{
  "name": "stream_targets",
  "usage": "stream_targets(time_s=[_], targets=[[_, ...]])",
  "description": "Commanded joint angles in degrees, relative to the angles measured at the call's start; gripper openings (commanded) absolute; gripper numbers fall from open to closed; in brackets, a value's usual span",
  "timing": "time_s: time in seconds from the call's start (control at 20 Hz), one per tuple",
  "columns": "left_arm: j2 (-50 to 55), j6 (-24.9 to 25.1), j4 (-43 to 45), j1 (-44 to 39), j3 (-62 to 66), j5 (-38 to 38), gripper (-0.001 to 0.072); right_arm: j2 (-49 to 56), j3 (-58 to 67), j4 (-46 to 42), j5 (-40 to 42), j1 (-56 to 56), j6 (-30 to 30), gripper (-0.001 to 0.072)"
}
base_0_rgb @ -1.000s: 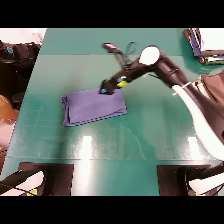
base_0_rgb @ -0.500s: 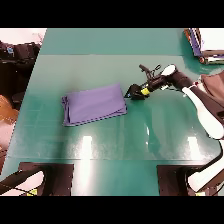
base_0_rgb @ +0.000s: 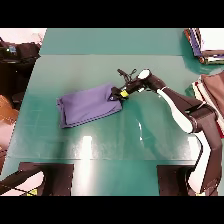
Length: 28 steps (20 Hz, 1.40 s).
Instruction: Fold the shirts.
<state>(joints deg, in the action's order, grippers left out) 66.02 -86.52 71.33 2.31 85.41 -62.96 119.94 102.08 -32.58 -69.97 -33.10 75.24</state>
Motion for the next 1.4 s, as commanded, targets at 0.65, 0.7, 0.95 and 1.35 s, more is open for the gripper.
stream_targets(time_s=[0.65,0.7,0.95,1.35], targets=[[0.0,-0.1,0.4,-19.8,0.0,5.3,0.0023,-21.1,9.9,-18.5,-2.3,45.2,4.3,0.0018],[0.0,-0.1,0.2,-20.3,0.0,5.9,0.0023,-21.4,9.9,-18.4,-2.5,48.7,4.3,0.0019],[0.0,-0.5,-0.7,-20.8,0.0,6.9,0.0023,-21.2,9.9,-18.1,-1.7,60.6,4.3,0.0018],[0.0,-0.5,-0.9,-20.8,0.0,6.8,0.0023,-22.2,18.2,-12.0,0.0,64.4,4.3,0.0018]])
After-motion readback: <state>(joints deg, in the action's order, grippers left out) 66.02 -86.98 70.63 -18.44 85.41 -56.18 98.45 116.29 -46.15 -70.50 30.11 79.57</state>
